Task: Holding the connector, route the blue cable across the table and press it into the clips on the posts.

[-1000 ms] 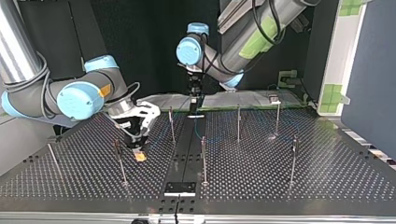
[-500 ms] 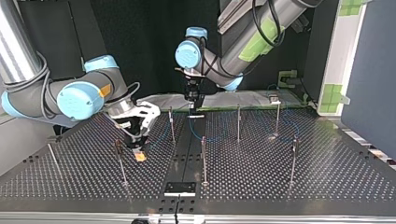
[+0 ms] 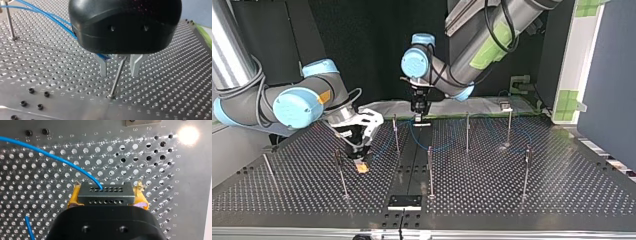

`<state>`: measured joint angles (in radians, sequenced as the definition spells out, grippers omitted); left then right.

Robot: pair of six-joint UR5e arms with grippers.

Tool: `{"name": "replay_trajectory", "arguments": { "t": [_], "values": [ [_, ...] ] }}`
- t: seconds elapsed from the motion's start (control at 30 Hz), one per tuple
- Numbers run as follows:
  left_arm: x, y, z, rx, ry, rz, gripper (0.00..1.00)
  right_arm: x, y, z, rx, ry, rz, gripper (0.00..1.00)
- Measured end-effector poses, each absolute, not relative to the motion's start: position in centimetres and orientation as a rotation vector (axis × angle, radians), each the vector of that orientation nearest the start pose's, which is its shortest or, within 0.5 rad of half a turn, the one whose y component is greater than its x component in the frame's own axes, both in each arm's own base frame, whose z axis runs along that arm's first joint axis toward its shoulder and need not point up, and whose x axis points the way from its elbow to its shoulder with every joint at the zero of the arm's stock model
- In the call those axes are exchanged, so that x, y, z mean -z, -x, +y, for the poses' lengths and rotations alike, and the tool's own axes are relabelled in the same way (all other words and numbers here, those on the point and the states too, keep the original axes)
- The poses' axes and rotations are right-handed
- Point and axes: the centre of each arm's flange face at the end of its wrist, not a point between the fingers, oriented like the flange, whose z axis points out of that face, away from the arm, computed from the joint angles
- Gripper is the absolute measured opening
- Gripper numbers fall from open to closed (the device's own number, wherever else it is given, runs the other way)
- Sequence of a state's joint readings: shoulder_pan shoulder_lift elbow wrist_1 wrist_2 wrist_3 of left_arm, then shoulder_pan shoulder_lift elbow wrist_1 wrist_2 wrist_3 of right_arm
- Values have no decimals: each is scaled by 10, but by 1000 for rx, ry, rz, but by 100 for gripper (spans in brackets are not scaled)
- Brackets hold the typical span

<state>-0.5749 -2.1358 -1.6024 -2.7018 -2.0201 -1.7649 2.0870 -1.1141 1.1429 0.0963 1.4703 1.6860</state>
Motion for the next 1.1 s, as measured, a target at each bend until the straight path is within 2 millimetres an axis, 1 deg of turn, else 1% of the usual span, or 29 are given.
{"name": "replay_trajectory", "arguments": {
  "t": [0.07,0.1,0.47,0.67,0.73,0.77,0.8,0.83,0.9,0.93,0.97,1.03,1.1],
  "values": [
    [-194,-479,-416,175,13,1708,44,-421,-453,-508,-1637,-1736,-1042,0],
    [-196,-481,-416,171,18,1705,41,-421,-453,-508,-1637,-1736,-1042,0],
    [-229,-505,-416,124,51,1681,41,-421,-453,-508,-1637,-1737,-1042,0],
    [-234,-512,-409,86,64,1680,41,-421,-453,-508,-1637,-1736,-1042,0],
    [-234,-513,-408,78,68,1680,35,-421,-453,-508,-1637,-1737,-1042,0],
    [-234,-513,-407,74,69,1681,35,-421,-453,-508,-1637,-1736,-1042,0],
    [-234,-513,-407,72,70,1681,32,-421,-453,-508,-1637,-1736,-1042,0],
    [-234,-512,-407,68,71,1683,25,-421,-453,-508,-1637,-1737,-1042,0],
    [-234,-512,-406,60,74,1685,25,-421,-453,-508,-1637,-1736,-1042,0],
    [-234,-511,-406,55,76,1686,15,-421,-453,-508,-1637,-1736,-1042,0],
    [-234,-511,-406,48,80,1686,15,-421,-453,-508,-1637,-1736,-1042,0],
    [-234,-509,-405,35,87,1687,9,-421,-453,-508,-1637,-1737,-1042,0],
    [-234,-508,-405,26,90,1687,9,-421,-453,-508,-1637,-1736,-1042,0]
  ]
}}
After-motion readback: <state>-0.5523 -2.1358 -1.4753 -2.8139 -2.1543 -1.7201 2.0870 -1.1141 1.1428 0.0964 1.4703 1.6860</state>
